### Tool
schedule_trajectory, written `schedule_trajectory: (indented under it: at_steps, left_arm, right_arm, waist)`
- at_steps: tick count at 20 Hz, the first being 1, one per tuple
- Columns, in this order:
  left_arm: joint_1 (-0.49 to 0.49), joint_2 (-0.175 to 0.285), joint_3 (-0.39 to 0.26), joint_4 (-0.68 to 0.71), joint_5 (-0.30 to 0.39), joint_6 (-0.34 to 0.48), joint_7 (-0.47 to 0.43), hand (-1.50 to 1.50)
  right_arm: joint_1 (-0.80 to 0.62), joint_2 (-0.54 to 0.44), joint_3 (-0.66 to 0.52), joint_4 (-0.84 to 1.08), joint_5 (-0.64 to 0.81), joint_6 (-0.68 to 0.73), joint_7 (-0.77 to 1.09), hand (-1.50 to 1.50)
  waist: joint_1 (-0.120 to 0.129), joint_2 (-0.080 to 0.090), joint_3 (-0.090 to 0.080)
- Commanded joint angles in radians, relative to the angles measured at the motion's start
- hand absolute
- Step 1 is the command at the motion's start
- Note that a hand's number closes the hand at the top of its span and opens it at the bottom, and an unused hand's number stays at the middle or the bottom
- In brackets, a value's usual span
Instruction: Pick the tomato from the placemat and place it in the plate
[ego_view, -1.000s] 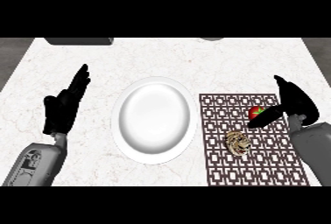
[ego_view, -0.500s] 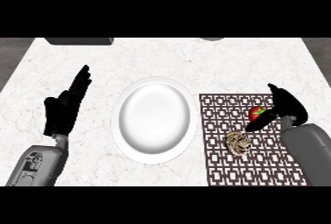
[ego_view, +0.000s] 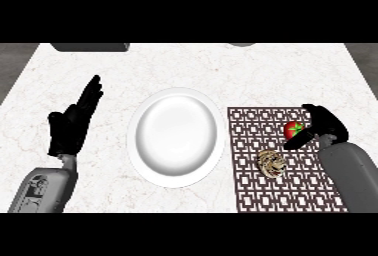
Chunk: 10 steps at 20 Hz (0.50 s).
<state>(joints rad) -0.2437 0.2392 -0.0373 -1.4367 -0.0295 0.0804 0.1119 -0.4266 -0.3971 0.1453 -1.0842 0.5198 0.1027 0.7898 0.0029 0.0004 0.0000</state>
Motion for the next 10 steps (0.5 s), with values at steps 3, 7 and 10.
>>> schedule_trajectory:
  at_steps: [3, 7, 10]
  left_arm:
    - [-0.06, -0.001, 0.045, 0.071, -0.005, -0.028, -0.024, 0.0]
    - [-0.052, -0.044, 0.031, 0.068, -0.046, -0.007, -0.012, 0.0]
    - [-0.036, -0.05, 0.032, 0.025, -0.049, -0.021, 0.008, 0.0]
  right_arm:
    - [0.083, 0.002, 0.01, -0.109, 0.093, -0.052, -0.027, 1.5]
    - [0.077, 0.024, -0.027, 0.006, 0.143, -0.088, -0.113, 1.5]
    - [0.094, 0.036, -0.045, -0.001, 0.173, -0.115, -0.146, 1.5]
  waist:
    - [-0.008, -0.001, 0.0]
    - [-0.004, 0.0, 0.0]
    - [-0.003, -0.001, 0.0]
